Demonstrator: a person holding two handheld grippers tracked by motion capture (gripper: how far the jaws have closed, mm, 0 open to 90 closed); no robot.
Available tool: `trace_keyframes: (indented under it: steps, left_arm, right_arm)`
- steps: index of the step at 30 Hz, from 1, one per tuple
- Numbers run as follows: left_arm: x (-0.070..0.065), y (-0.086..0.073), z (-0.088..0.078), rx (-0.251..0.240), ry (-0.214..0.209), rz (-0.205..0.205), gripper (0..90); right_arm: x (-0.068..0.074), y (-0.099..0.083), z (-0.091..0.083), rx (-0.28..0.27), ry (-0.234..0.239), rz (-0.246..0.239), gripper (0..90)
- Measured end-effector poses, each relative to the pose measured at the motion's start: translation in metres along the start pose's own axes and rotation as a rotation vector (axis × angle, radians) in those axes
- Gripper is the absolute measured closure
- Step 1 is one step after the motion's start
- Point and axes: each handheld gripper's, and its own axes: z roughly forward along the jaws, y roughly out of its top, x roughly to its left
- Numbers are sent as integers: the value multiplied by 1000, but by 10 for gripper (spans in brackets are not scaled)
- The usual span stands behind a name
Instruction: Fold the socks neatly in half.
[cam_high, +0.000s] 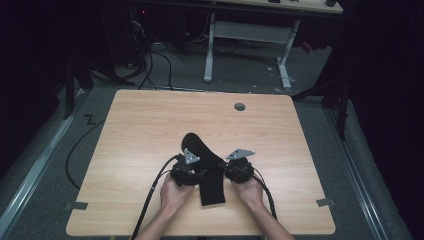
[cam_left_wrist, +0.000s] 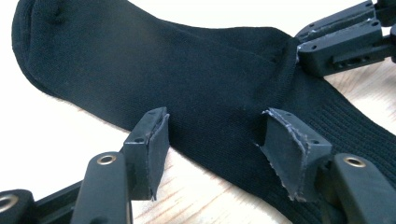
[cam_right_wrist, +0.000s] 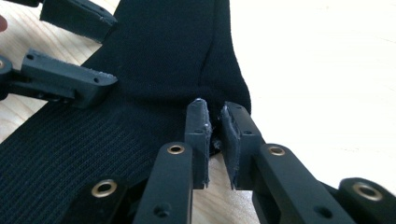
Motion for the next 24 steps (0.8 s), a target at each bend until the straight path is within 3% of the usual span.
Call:
trace_keyframes:
  steps: [6, 9, 16, 24]
  left_arm:
    - [5, 1, -2, -16, -3, -15, 385]
    - [18, 4, -3, -30, 1, -65, 374]
    - [38, 12, -4, -26, 28, -103, 354]
    - [63, 34, 1, -34, 64, -141, 342]
  right_arm:
    - [1, -1, 0, 3, 0, -20, 816]
    - [1, -2, -1, 3, 4, -20, 808]
    - [-1, -2, -4, -8, 2, -11, 710]
    - [7, 1, -14, -54, 16, -38, 719]
